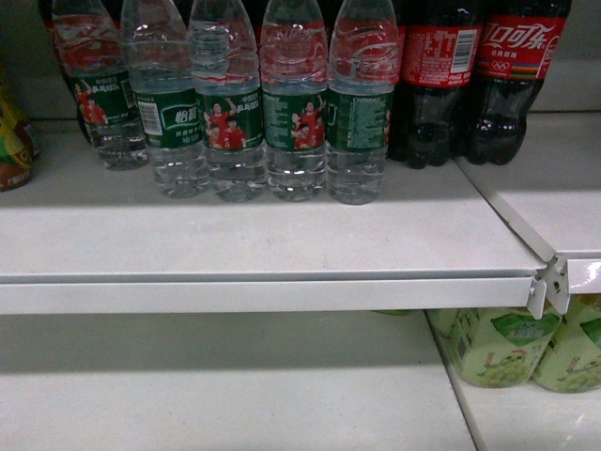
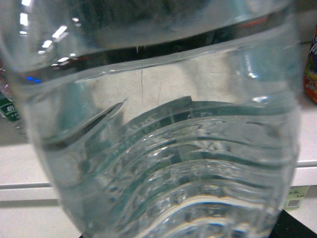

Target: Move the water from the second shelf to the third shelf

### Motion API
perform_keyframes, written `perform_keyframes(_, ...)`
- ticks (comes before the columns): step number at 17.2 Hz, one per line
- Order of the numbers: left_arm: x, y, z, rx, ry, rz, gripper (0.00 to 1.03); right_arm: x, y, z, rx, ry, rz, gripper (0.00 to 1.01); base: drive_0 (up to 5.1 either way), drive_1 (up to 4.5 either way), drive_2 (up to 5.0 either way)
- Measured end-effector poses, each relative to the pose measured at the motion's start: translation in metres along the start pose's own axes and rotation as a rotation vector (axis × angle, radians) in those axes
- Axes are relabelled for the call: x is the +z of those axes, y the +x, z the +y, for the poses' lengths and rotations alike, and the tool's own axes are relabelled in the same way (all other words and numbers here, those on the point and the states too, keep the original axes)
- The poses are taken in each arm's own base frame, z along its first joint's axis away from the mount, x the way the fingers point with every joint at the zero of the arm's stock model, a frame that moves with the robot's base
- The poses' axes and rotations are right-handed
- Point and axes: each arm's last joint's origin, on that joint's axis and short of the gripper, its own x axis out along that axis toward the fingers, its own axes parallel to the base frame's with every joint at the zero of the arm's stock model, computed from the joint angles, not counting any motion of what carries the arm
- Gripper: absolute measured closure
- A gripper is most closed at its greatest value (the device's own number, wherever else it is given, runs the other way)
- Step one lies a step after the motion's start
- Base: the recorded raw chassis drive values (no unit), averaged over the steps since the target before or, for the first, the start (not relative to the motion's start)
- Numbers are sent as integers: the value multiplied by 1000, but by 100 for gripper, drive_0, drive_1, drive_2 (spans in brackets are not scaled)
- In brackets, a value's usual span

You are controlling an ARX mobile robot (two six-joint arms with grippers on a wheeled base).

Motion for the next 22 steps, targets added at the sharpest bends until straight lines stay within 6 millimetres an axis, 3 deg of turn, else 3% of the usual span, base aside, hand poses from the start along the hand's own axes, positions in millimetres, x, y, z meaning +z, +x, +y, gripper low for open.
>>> perform_keyframes(22,0,0,0,-1,0,0,5,0,-2,0,7,-1,-12,60,0,0,0)
